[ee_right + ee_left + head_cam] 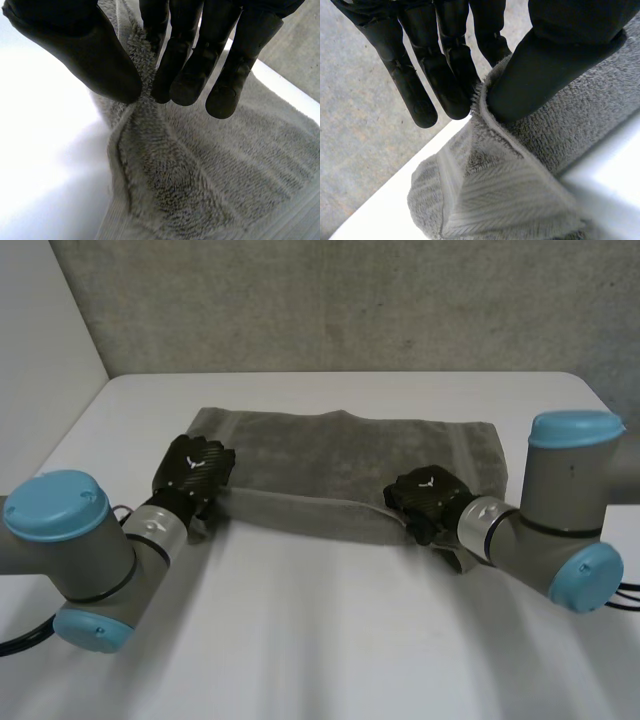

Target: Fold the towel.

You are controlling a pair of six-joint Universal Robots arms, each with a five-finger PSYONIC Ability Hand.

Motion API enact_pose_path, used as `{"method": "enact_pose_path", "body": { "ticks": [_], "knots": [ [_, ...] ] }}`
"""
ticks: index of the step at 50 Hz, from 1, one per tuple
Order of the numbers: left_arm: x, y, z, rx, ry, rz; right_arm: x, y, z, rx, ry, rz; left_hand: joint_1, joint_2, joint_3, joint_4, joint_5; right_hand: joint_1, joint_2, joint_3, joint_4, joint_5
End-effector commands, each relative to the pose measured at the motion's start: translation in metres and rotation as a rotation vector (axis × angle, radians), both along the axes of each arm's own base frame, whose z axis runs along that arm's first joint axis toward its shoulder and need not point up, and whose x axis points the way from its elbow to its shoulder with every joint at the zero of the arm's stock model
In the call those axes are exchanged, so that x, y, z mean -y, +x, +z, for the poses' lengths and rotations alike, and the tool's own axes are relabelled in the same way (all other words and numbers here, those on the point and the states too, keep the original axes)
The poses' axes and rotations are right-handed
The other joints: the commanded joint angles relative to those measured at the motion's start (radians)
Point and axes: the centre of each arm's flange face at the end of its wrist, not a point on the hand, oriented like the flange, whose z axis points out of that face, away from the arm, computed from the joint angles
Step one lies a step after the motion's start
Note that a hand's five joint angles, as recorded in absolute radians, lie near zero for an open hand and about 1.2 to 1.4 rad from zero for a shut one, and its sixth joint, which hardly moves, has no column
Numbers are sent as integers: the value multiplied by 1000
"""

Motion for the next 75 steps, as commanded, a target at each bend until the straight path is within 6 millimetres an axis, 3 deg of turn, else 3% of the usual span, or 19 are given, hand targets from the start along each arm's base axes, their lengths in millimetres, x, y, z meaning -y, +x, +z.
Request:
{"method": "enact_pose_path", "body": {
  "ticks": [1, 3, 8, 19, 31, 37, 59, 71, 75],
  "knots": [
    [3, 3, 0, -3, 0, 14, 5, -7, -8, -5, -69, -78, 231, 180, 180, 178, 193, 87, 66, 60, 63, 84],
    [5, 4, 1, -5, -2, 21, 7, -11, -6, -11, -101, -121, 231, 180, 180, 178, 193, -184, -204, -211, -207, -186],
    [6, 9, 7, -14, -15, 38, 1, -14, -2, -18, -124, -139, 231, 180, 180, 178, 193, -479, -499, -505, -502, -481],
    [5, 11, 6, -15, -8, 43, -12, -26, 5, -31, -110, -159, 231, 180, 180, 178, 193, -558, -579, -585, -582, -560],
    [4, 11, 5, -14, -6, 42, -17, -46, -8, -55, -41, -199, 231, 180, 180, 178, 193, -649, -670, -676, -673, -651],
    [4, 11, 5, -14, -5, 42, -26, -54, -1, -37, -38, -212, 231, 180, 180, 178, 193, -655, -676, -682, -679, -657],
    [2, 10, 3, -13, 3, 37, -53, -66, 0, -19, -23, -200, 231, 180, 180, 178, 193, -629, -649, -656, -652, -631],
    [1, 10, 5, -15, -2, 36, -44, -63, -3, 0, -72, -197, 231, 180, 180, 178, 193, -629, -649, -656, -652, -631],
    [2, 11, 6, -15, -2, 39, -39, -61, -16, -11, -47, -195, 231, 180, 180, 178, 193, -620, -641, -647, -644, -622]
  ]
}}
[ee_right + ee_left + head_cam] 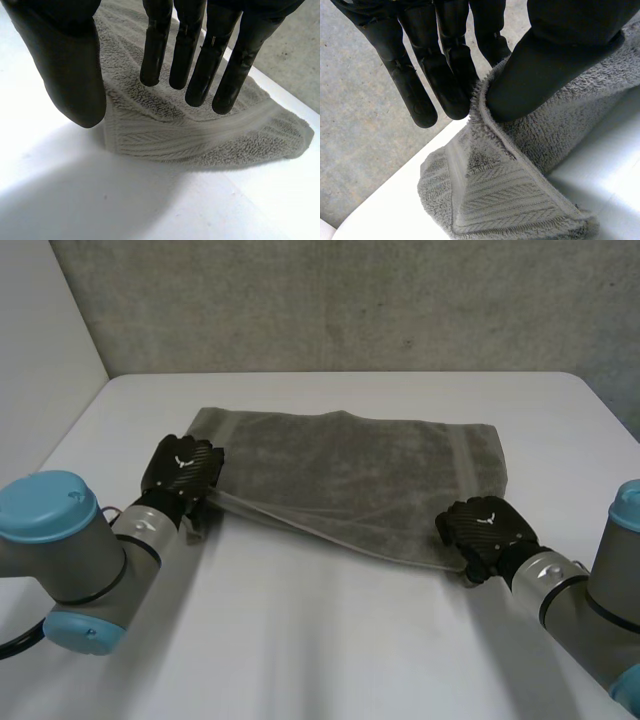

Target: Fold the towel.

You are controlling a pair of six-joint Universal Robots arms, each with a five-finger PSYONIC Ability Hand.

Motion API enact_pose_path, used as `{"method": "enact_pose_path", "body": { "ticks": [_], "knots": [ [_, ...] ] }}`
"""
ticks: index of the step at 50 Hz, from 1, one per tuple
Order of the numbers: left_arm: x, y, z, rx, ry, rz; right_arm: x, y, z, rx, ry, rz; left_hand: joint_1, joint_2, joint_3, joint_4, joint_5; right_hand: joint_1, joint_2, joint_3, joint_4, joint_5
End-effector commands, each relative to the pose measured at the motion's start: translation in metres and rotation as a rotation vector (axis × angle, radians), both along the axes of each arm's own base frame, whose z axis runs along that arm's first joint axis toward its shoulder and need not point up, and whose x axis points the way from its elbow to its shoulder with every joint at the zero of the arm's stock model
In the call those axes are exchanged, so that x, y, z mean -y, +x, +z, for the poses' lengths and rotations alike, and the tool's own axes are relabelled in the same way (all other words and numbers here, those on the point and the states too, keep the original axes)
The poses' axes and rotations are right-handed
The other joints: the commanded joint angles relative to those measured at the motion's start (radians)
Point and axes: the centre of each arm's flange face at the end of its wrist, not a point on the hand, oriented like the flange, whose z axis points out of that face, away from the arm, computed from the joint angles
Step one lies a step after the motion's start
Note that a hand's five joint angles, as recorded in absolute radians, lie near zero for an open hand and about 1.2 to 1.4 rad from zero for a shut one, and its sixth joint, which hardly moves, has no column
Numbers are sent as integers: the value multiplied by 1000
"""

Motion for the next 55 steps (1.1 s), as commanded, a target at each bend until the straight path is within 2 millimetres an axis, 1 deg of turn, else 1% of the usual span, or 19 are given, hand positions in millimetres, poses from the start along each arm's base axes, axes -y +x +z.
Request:
{"method": "enact_pose_path", "body": {
  "ticks": [1, 8, 15, 20, 22, 26, 28, 34, 42, 44, 47, 55],
  "knots": [
    [1, 1, 1, -1, -4, 4, 7, 3, -13, -6, 14, 2, 231, 180, 180, 178, 193, -3, -21, -6, -5, 15],
    [1, 1, 1, -1, -4, 2, 16, 5, -10, 2, -19, -4, 231, 180, 180, 178, 193, 9, -10, 5, 6, 26],
    [1, 1, 1, -1, -4, 2, 15, 7, -15, -1, -11, 2, 231, 180, 180, 178, 193, 12, -7, 8, 9, 29],
    [1, 1, 2, -2, -7, 4, 20, 7, -14, 6, -46, -5, 231, 180, 180, 178, 193, 76, 58, 73, 74, 94],
    [1, 1, 3, -3, -10, 6, 27, 5, -11, 3, -83, -32, 231, 180, 180, 178, 193, 117, 99, 114, 115, 135],
    [2, 2, 7, -6, -20, 7, 32, 0, -9, -11, -104, -89, 231, 180, 180, 178, 193, 147, 128, 143, 144, 164],
    [2, 2, 10, -10, -25, 9, 37, -5, -3, -20, -137, -145, 231, 180, 180, 178, 193, 159, 140, 155, 156, 176],
    [1, 3, 10, -9, -23, 9, 35, -4, -1, -28, -153, -140, 231, 180, 180, 178, 193, 162, 143, 158, 159, 179],
    [-1, 1, 10, -9, -23, 4, 33, -2, -7, -21, -98, -109, 231, 180, 180, 178, 193, 164, 146, 161, 162, 182],
    [-1, 2, 9, -8, -19, 6, 30, 0, -13, -19, -48, -75, 231, 180, 180, 178, 193, 164, 146, 161, 162, 182],
    [-1, 2, 9, -9, -22, 7, 27, 1, -17, -21, -12, -57, 231, 180, 180, 178, 193, 170, 152, 167, 168, 188],
    [-1, 2, 9, -9, -22, 7, 24, 2, -18, -4, 11, -54, 231, 180, 180, 178, 193, 162, 143, 158, 159, 179]
  ]
}}
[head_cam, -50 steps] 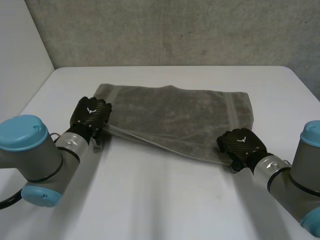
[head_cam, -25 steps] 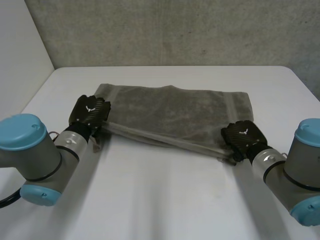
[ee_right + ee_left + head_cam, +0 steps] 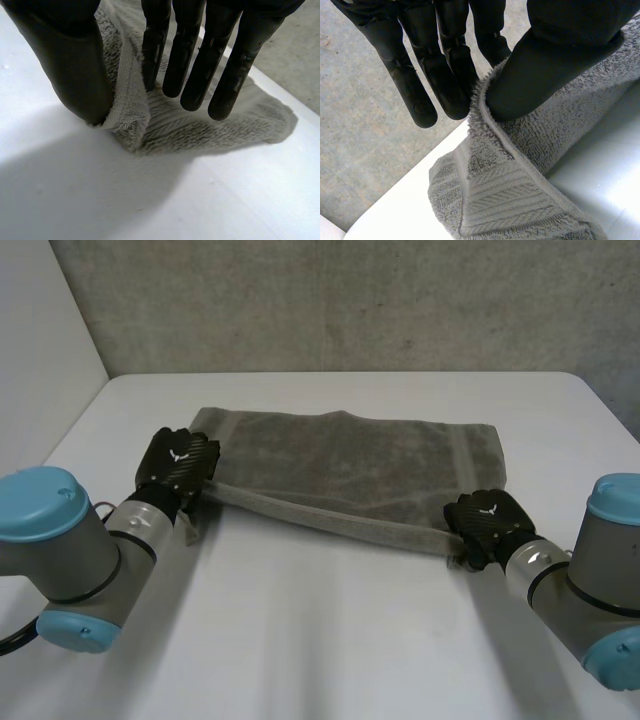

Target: Fold the towel.

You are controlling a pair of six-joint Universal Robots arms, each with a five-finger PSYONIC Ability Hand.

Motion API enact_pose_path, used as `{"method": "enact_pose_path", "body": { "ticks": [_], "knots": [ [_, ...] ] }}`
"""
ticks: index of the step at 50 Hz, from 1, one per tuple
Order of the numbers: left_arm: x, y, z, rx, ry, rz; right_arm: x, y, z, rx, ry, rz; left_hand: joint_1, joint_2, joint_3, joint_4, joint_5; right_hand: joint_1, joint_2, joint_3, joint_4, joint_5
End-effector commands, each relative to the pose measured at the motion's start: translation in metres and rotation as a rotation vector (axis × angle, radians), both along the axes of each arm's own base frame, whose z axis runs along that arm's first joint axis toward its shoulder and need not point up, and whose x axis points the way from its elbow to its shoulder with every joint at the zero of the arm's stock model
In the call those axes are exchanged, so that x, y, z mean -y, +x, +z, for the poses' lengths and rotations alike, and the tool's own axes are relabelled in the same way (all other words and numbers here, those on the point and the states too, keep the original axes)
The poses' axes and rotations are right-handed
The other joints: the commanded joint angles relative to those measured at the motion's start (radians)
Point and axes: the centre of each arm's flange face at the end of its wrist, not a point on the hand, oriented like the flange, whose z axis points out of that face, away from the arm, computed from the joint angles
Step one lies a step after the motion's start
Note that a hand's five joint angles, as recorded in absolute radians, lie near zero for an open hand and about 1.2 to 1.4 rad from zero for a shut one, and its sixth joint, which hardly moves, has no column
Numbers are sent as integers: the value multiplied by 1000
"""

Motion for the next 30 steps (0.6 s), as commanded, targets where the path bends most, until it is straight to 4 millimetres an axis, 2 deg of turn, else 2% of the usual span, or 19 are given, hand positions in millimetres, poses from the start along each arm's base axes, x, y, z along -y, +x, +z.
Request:
{"method": "enact_pose_path", "body": {
  "ticks": [1, 6, 17, 26, 30],
  "knots": [
    [0, 0, 0, 0, 0, 0, -3, 1, -2, 18, 30, 6, 231, 180, 180, 178, 189, -3, 1, -3, -3, 0],
    [-1, -1, 0, 0, 0, -3, -1, 5, 1, 119, 65, -8, 231, 180, 180, 178, 189, -12, -8, -12, -12, -9],
    [-1, -1, -1, 1, 1, -3, 7, 9, 6, 151, 49, -1, 231, 180, 180, 178, 189, 8, 13, 9, 9, 12],
    [-1, -1, -1, 0, 2, -5, 14, 8, -2, 137, 55, -18, 231, 180, 180, 178, 189, 240, 244, 241, 240, 243],
    [-1, 0, -1, 1, 1, -2, 16, 6, -4, 131, 62, -27, 231, 180, 180, 178, 189, 246, 250, 247, 247, 250]
  ]
}}
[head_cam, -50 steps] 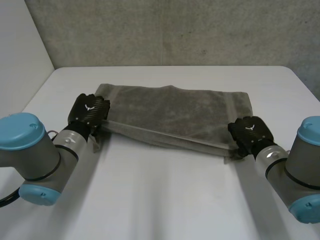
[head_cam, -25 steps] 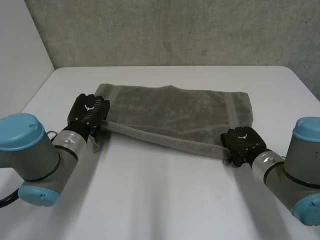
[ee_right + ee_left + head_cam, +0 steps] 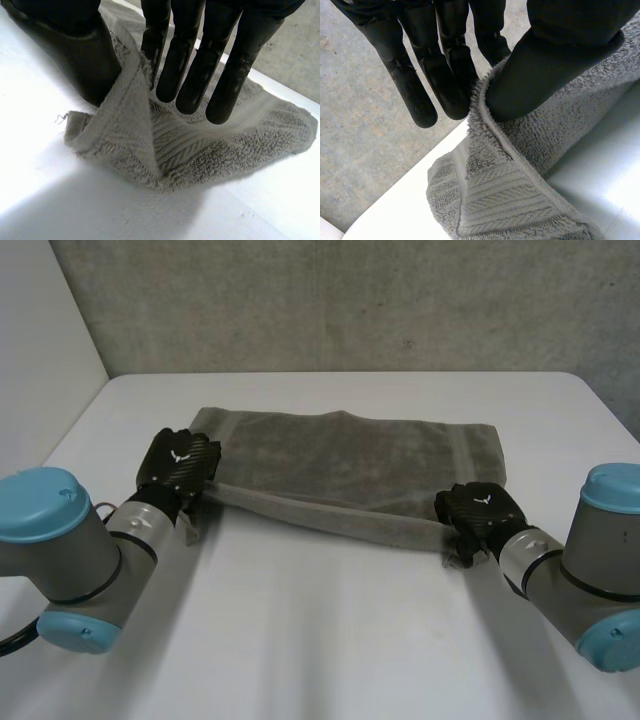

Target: Fold the towel.

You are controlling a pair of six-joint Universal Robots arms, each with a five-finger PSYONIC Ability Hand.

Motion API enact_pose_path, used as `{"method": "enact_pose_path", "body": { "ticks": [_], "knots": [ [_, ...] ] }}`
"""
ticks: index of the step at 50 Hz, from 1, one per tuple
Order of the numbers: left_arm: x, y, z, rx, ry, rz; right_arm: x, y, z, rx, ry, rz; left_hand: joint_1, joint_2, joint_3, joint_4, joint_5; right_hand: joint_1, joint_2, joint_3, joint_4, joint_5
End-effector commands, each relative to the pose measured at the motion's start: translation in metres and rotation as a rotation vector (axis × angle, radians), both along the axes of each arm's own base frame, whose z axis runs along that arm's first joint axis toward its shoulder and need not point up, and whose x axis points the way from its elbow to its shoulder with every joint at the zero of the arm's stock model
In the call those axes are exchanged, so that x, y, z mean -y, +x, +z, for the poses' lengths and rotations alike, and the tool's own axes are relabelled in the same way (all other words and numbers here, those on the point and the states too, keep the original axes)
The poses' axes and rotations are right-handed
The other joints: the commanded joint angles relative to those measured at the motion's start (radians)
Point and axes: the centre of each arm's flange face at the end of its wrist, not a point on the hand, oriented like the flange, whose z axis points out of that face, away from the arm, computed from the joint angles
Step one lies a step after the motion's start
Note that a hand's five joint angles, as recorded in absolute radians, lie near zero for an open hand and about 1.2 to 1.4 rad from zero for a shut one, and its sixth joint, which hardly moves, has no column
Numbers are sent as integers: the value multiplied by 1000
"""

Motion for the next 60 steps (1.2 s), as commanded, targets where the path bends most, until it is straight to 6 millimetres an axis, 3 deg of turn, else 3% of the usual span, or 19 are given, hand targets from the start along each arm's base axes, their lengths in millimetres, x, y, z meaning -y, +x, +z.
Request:
{"method": "enact_pose_path", "body": {
  "ticks": [1, 9, 13, 17, 22, 24, 25, 30, 36, 60],
  "knots": [
    [0, 0, 0, 0, 0, 2, 3, -2, -4, -9, 11, -12, 231, 180, 180, 178, 189, 22, 31, 33, 30, 31],
    [0, 0, 0, 0, 0, 2, 7, -12, 0, -10, 11, -42, 231, 180, 180, 178, 189, 28, 36, 39, 36, 37],
    [0, 0, 0, 1, 1, 0, 6, -13, 6, -8, -5, -43, 231, 180, 180, 178, 189, 314, 322, 325, 322, 322],
    [0, 0, -1, 1, 3, 0, 5, -15, 12, -18, -27, -37, 231, 180, 180, 178, 189, 315, 323, 326, 323, 324],
    [1, 3, -4, 5, 9, 7, 3, -27, 50, -31, -152, -50, 231, 180, 180, 178, 189, 315, 323, 326, 323, 324],
    [3, 4, -5, 6, 9, 11, 3, -28, 57, -30, -174, -49, 231, 180, 180, 178, 189, 315, 323, 326, 323, 324],
    [5, 5, -4, 7, 7, 17, 2, -29, 58, -29, -177, -50, 113, 62, 61, 59, 70, 315, 323, 326, 323, 324],
    [11, 10, -7, 16, 9, 37, 1, -29, 58, -31, -170, -48, -190, -241, -241, -244, -232, 315, 323, 326, 323, 324],
    [18, 20, -15, 27, 36, 70, 2, -30, 55, -61, -173, -42, -282, -333, -333, -335, -324, 315, 323, 326, 323, 324],
    [17, 25, -22, 37, 70, 77, 3, -34, 53, -109, -190, -44, -300, -351, -351, -353, -342, 315, 323, 326, 323, 324]
  ]
}}
